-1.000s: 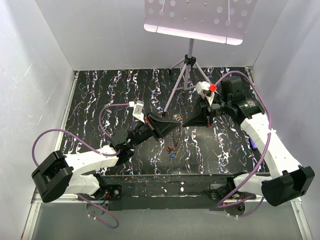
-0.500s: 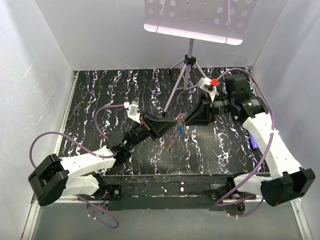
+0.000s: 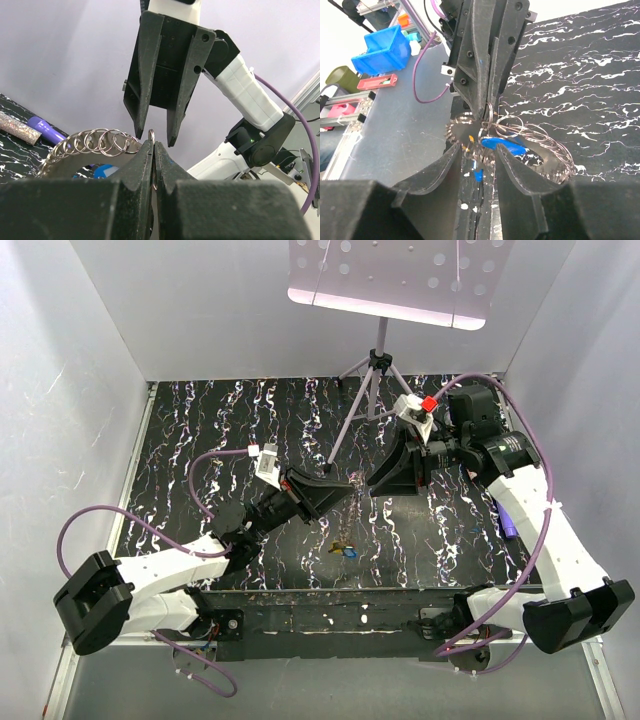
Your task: Put the keys on the keyring
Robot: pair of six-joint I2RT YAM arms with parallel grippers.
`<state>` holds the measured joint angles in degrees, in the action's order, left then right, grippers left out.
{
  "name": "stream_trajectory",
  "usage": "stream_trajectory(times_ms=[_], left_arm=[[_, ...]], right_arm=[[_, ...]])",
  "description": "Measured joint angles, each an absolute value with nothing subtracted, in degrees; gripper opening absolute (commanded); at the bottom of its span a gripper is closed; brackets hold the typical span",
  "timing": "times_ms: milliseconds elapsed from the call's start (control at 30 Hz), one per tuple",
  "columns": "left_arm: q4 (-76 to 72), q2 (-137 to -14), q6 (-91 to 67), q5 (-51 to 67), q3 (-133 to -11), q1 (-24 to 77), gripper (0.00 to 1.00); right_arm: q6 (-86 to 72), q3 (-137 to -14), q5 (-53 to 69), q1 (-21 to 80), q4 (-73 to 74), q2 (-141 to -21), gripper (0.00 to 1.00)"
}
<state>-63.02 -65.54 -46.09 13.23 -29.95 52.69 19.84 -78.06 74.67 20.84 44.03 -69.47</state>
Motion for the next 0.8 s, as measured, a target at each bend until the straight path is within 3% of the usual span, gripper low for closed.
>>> stream_trajectory(times_ms=[533,800], left_arm=[[-63.3,-66.7,-46.3,14.5,-30.0,52.7,0.0],[-63.6,-67.0,-46.5,14.4,-30.0,52.7,0.0]], right_arm=[[13.4,-78.8,72.6,24.1,39.2,-70.2,0.36],[11.9,-77.4,71.5,25.2,37.7,-70.2,0.27]])
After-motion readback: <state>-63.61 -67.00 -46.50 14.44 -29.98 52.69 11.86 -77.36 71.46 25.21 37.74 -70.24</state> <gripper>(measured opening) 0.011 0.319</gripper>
